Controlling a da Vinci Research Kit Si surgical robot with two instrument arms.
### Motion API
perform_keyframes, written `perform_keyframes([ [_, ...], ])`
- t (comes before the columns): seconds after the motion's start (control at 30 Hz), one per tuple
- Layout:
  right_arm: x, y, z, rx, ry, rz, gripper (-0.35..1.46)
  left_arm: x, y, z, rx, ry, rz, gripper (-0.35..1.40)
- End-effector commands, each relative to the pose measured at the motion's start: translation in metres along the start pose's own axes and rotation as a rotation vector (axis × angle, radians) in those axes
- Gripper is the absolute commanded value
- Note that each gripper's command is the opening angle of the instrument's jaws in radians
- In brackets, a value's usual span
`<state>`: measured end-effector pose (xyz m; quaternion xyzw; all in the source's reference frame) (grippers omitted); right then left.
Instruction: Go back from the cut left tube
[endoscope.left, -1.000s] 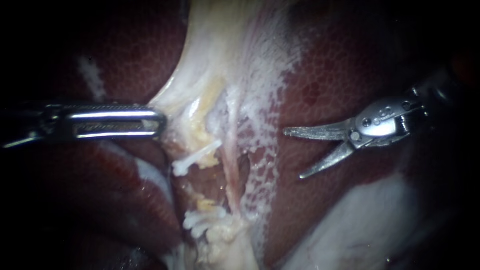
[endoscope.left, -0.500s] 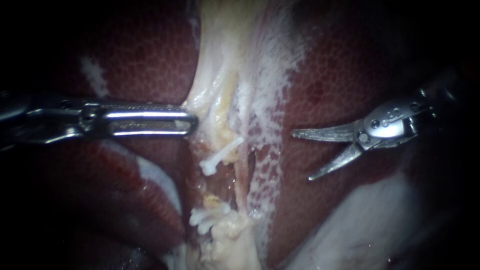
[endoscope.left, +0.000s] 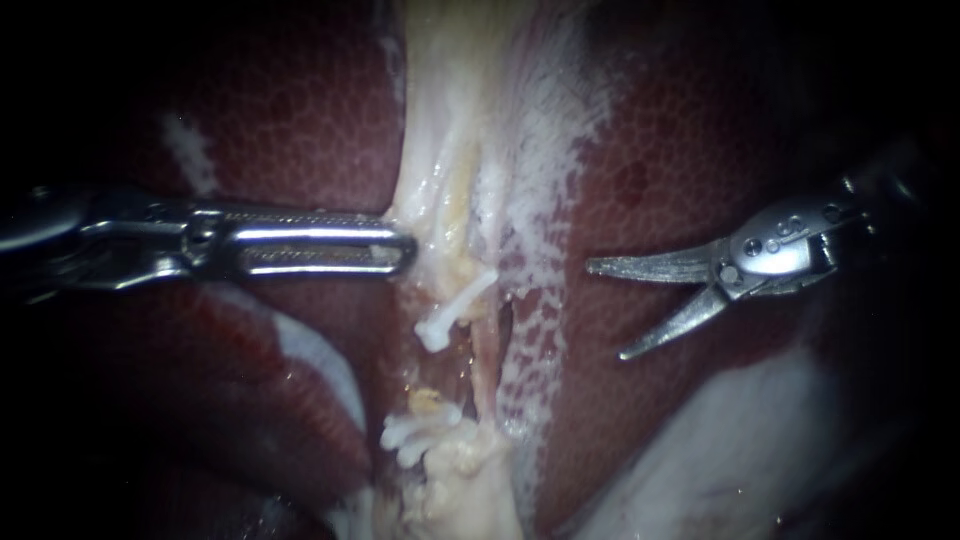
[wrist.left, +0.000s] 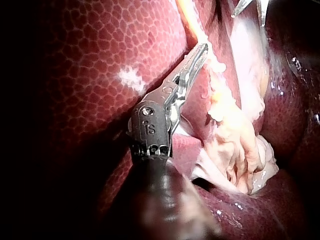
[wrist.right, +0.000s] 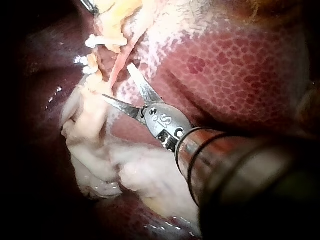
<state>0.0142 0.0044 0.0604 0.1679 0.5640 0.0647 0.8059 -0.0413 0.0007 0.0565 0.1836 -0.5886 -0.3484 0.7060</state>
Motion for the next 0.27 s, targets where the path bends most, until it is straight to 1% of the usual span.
perform_keyframes([
  [0.03, 0.0000, 0.0000, 0.0001, 0.000, 0.000, 0.000, 1.33, 0.0000, 0.0000, 0.0000, -0.002, 0.001, -0.005, -0.35],
  [0.27, 0.0000, 0.0000, 0.0001, -0.002, 0.002, 0.001, 1.33, 0.0000, -0.0002, 0.0000, 0.001, 0.001, -0.005, -0.35],
])
